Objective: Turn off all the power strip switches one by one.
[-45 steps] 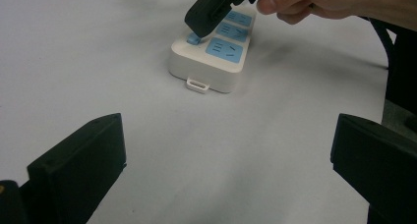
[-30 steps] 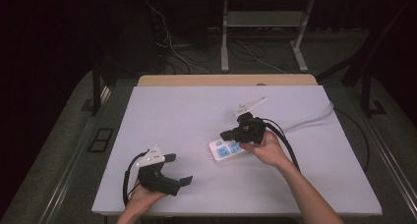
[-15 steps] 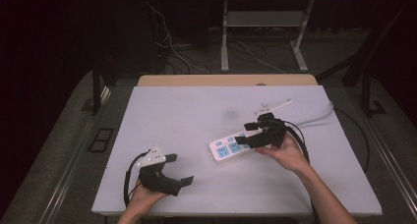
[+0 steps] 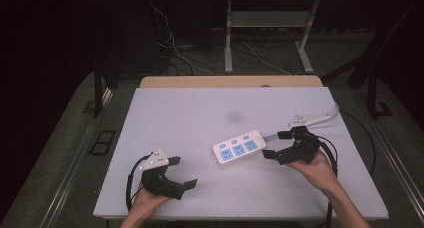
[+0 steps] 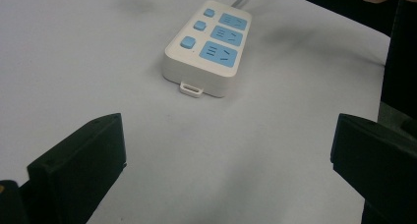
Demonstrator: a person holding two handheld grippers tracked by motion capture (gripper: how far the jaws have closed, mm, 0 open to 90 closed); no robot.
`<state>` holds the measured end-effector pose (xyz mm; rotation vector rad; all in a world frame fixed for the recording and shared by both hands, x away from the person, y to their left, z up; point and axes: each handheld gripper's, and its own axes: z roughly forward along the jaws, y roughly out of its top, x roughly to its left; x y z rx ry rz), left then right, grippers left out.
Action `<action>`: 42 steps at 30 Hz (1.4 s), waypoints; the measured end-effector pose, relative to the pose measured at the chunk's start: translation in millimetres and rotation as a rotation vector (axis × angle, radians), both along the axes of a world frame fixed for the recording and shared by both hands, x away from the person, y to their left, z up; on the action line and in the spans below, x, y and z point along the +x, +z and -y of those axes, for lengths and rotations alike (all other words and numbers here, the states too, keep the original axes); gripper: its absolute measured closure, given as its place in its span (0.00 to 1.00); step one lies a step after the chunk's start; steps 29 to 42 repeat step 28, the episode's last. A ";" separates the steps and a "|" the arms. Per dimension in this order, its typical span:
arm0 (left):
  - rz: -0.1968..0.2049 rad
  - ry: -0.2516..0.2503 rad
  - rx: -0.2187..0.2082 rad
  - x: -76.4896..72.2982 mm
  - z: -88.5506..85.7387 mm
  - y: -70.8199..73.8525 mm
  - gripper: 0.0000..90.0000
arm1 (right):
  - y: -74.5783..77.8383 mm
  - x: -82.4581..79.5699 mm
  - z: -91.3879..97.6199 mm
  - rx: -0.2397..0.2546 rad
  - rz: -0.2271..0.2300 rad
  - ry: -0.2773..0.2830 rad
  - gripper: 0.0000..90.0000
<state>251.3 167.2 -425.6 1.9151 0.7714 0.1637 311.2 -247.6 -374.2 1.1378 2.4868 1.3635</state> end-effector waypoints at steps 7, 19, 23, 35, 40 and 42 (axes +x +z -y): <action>0.000 0.002 0.002 -0.2 0.0 0.0 0.00 | -11.1 -19.7 23.4 0.032 -0.004 -0.042 0.00; 0.000 0.010 0.000 -0.6 -1.5 0.3 0.00 | -24.1 -48.9 47.7 0.058 0.024 -0.101 0.00; -0.001 0.011 0.000 -0.9 -1.6 0.3 0.00 | -31.1 -58.0 52.1 0.057 0.027 -0.113 0.00; -0.001 0.013 0.000 -0.1 -1.3 0.1 0.00 | -38.5 -66.0 58.3 0.063 0.027 -0.129 0.00; -0.001 0.013 0.000 -0.1 -1.3 0.1 0.00 | -38.5 -66.0 58.3 0.063 0.027 -0.129 0.00; -0.001 0.013 0.000 -0.1 -1.3 0.1 0.00 | -38.5 -66.0 58.3 0.063 0.027 -0.129 0.00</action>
